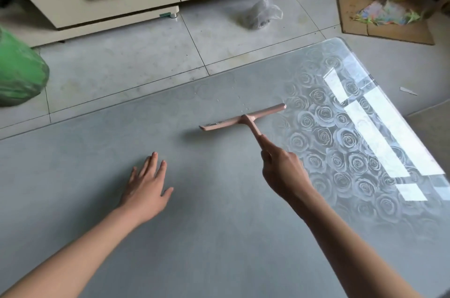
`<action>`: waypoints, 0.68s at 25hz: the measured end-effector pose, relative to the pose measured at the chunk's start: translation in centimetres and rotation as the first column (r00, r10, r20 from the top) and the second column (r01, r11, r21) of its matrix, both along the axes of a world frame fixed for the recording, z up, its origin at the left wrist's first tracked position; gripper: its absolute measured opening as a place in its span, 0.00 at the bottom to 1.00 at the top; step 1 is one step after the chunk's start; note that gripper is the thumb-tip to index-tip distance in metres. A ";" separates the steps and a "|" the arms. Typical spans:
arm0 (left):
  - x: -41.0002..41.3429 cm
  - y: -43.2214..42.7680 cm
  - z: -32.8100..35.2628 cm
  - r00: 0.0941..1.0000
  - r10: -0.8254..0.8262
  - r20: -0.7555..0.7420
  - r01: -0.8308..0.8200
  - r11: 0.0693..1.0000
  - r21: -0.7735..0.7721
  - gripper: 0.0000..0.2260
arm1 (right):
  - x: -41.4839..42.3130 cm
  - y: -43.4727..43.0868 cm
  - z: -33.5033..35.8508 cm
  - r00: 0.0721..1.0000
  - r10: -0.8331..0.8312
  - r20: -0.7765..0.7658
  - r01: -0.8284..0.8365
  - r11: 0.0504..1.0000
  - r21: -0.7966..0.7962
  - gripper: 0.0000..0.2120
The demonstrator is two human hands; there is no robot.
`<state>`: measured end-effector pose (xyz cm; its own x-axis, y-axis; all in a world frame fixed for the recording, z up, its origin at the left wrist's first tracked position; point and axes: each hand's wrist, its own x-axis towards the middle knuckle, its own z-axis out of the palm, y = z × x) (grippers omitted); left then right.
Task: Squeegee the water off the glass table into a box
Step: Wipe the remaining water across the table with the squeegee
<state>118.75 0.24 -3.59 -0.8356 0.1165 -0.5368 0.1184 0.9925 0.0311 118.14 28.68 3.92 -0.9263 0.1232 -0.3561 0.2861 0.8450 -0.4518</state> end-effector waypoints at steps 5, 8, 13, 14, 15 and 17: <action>3.9 -1.8 0.7 0.996 -0.084 0.011 0.085 0.995 -0.049 0.32 | 17.5 0.2 1.7 0.999 0.030 0.031 -0.028 0.997 -0.069 0.24; 6.5 -3.1 0.7 0.994 -0.106 0.017 0.106 0.993 -0.050 0.32 | 27.0 -0.8 1.5 0.994 -0.064 0.091 0.065 0.998 -0.006 0.30; 10.3 -5.7 0.0 0.984 -0.170 0.052 0.173 0.984 -0.052 0.31 | 26.1 -7.7 -1.2 0.992 -0.112 0.061 0.116 0.992 -0.055 0.26; 11.0 -5.9 -0.1 0.983 -0.175 0.053 0.178 0.982 -0.055 0.31 | 23.6 -8.5 -2.1 0.987 -0.155 0.045 0.158 0.985 -0.067 0.25; 11.7 -6.1 -0.1 0.983 -0.177 0.040 0.179 0.982 -0.055 0.31 | 21.1 -9.3 -2.5 0.981 -0.185 0.050 0.189 0.978 -0.085 0.23; 12.6 -6.5 -0.2 0.982 -0.187 0.005 0.187 0.981 -0.047 0.31 | 18.2 -9.8 -2.4 0.971 -0.237 0.027 0.239 0.964 -0.120 0.20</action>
